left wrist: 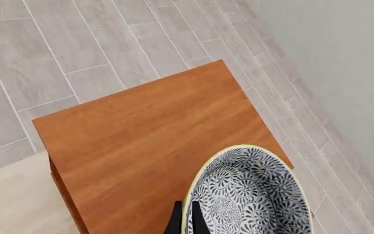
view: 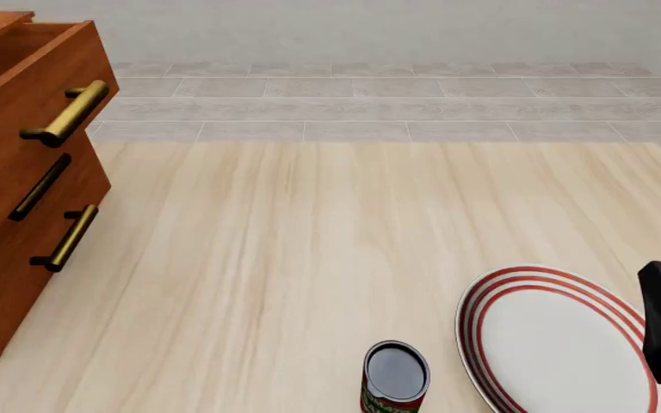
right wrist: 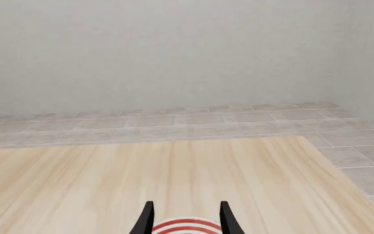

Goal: Put the bowl on top of the cabinet.

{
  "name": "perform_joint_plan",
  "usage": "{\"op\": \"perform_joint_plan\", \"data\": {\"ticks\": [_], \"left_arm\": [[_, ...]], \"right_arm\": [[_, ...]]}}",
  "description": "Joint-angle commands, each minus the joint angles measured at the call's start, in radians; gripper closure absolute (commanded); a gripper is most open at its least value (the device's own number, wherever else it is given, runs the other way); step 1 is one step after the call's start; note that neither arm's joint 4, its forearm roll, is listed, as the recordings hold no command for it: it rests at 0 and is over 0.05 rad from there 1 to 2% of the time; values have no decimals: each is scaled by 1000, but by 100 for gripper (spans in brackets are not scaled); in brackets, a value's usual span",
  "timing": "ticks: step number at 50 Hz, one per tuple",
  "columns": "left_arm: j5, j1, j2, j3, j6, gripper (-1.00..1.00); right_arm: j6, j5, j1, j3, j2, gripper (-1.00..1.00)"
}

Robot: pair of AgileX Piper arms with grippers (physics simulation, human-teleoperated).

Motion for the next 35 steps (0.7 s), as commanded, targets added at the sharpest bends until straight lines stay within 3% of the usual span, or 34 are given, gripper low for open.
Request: {"op": "perform_joint_plan", "data": {"ticks": [1,35], "left_arm": [[-24,5,-5,24,-9,100],[-61,8,4,86,-20,100]], "right_arm": [[0,0,-1,-1,0,-100],[-1,0,-1,0,0,-100]]}}
